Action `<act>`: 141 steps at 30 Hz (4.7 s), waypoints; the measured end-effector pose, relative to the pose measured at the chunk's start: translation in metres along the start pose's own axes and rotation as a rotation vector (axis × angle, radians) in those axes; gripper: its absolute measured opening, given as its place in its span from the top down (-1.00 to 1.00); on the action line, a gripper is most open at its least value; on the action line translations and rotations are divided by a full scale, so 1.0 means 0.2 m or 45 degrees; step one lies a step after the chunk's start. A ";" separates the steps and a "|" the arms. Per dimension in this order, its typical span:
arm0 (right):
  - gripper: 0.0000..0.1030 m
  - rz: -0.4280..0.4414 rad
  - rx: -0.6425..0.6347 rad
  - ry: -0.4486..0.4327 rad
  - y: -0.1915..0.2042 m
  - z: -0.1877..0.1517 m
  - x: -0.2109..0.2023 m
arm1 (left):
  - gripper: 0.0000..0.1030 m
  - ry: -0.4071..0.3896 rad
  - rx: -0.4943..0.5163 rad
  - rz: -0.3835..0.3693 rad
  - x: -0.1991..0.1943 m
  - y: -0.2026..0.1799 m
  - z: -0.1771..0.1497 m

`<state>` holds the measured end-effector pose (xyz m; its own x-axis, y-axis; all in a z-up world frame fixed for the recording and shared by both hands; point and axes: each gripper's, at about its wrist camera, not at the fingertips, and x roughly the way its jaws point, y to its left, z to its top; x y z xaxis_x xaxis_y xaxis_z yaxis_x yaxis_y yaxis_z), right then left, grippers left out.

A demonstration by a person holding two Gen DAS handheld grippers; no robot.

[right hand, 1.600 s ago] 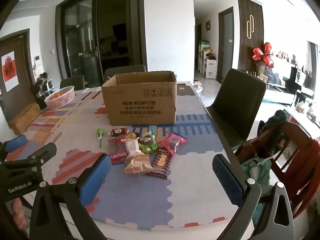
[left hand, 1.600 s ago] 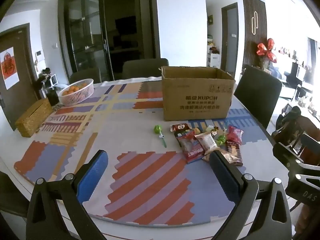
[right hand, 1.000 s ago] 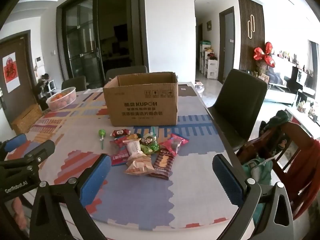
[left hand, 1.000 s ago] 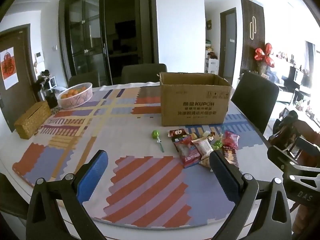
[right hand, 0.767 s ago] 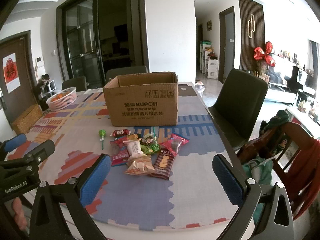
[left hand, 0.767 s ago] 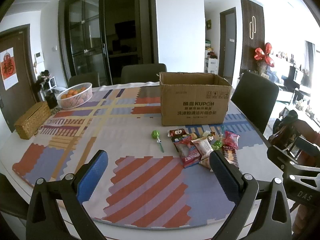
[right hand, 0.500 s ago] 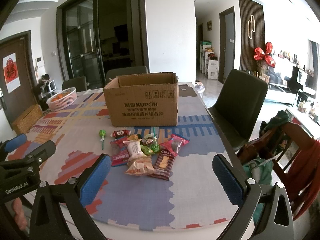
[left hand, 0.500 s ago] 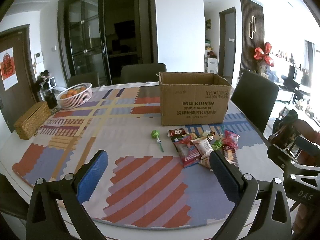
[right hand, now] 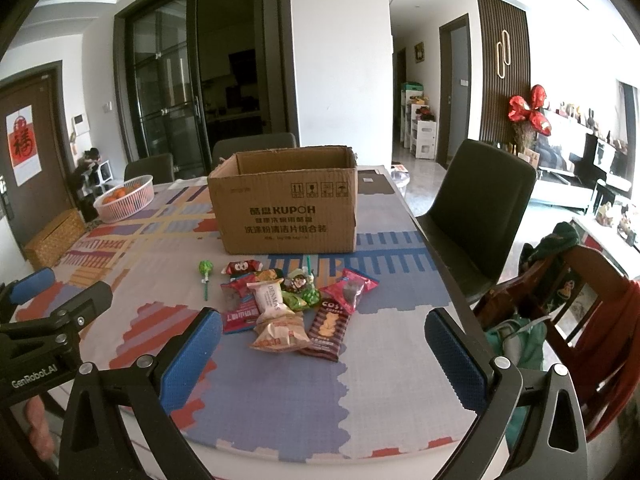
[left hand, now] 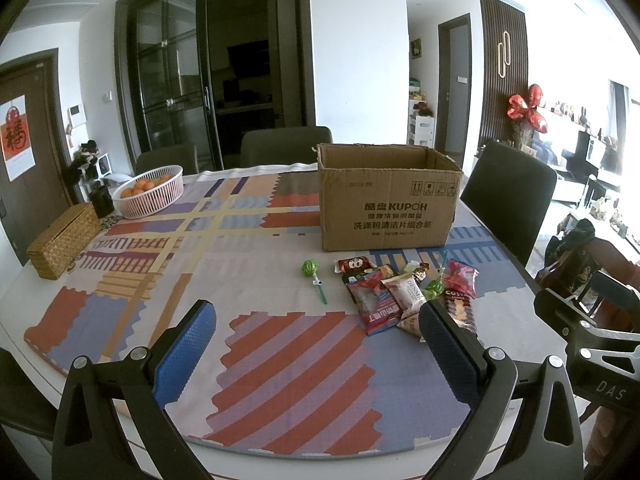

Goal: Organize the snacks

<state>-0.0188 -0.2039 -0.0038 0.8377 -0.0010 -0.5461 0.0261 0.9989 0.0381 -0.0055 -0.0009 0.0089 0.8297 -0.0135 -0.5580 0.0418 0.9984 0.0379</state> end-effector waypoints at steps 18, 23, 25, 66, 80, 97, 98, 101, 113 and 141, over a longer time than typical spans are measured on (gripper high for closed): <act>-0.99 0.000 -0.001 -0.001 0.00 0.00 0.00 | -1.00 0.001 0.000 -0.002 0.00 0.00 0.00; -0.99 -0.001 0.000 0.000 0.00 0.00 0.00 | -1.00 0.001 0.000 -0.001 0.00 0.00 0.00; -0.99 -0.001 -0.001 0.000 0.00 0.00 0.00 | -1.00 0.002 -0.001 -0.001 0.00 0.00 0.00; -0.98 0.004 0.076 0.205 -0.09 0.00 0.36 | -0.64 0.179 0.114 -0.210 0.39 -0.16 0.04; -0.57 0.052 0.131 0.352 -0.14 -0.04 0.69 | -0.11 0.346 0.072 -0.419 0.72 -0.29 0.07; -0.36 0.062 0.238 0.377 -0.25 0.01 0.95 | 0.17 0.489 0.018 -0.401 0.98 -0.41 0.06; -0.34 0.067 0.255 0.379 -0.26 0.02 0.97 | 0.20 0.500 0.013 -0.398 0.99 -0.42 0.05; -0.31 0.087 0.297 0.396 -0.29 0.02 1.01 | 0.22 0.517 0.026 -0.389 1.02 -0.44 0.04; -0.10 0.122 0.351 0.455 -0.29 0.03 1.17 | 0.29 0.554 0.037 -0.362 1.12 -0.49 0.03; 0.34 0.099 0.225 0.286 -0.24 0.17 0.88 | 0.48 0.268 0.062 -0.419 0.81 -0.40 0.25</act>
<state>0.1460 -0.2529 -0.0721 0.6999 0.1049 -0.7065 0.0779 0.9720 0.2215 0.1540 -0.0855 -0.0427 0.6354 -0.3160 -0.7045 0.3173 0.9387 -0.1349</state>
